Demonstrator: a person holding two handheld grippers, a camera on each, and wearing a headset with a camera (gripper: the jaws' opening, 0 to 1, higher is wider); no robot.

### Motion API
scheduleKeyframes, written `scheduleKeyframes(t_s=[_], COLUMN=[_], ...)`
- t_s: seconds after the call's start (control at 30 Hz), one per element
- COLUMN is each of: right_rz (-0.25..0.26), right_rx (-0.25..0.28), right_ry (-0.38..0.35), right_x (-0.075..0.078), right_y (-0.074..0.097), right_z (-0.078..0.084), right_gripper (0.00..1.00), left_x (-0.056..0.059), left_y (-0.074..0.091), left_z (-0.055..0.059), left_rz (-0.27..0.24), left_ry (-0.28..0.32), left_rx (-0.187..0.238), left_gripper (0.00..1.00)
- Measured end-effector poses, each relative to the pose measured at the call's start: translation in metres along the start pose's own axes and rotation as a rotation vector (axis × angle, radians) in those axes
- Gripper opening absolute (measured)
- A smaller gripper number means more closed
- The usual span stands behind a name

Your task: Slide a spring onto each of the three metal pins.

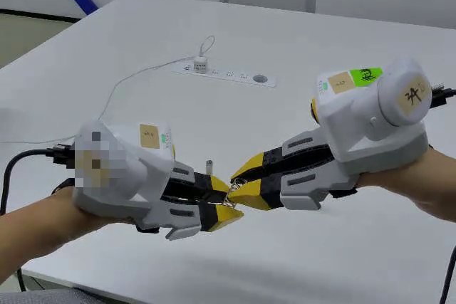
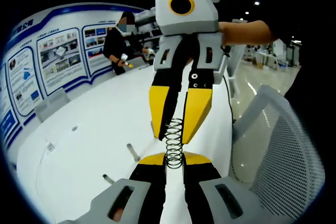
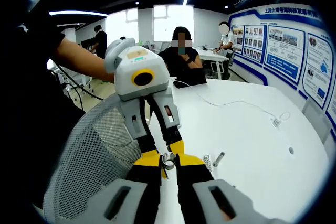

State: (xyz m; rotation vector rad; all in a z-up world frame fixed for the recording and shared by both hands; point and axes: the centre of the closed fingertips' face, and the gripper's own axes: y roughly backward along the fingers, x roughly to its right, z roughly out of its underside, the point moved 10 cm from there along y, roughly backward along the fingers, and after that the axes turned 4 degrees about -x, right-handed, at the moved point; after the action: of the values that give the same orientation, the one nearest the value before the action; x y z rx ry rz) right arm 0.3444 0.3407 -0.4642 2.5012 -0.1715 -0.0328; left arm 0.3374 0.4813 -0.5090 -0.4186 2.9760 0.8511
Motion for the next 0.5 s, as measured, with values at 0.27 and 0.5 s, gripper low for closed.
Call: scheduleKeyframes(t_s=[0.27, 0.5], right_rz=[0.028, 0.084], right_rx=[0.017, 0.023], right_ry=[-0.015, -0.053], right_x=[0.008, 0.026], right_y=[0.005, 0.016], right_z=[-0.002, 0.003], right_gripper=[0.11, 0.11], left_x=[-0.008, -0.015], left_y=[0.006, 0.016], left_z=[0.005, 0.018], left_rz=[-0.051, -0.107], left_ry=[0.039, 0.115], left_rx=[0.022, 0.025], left_gripper=[0.23, 0.36])
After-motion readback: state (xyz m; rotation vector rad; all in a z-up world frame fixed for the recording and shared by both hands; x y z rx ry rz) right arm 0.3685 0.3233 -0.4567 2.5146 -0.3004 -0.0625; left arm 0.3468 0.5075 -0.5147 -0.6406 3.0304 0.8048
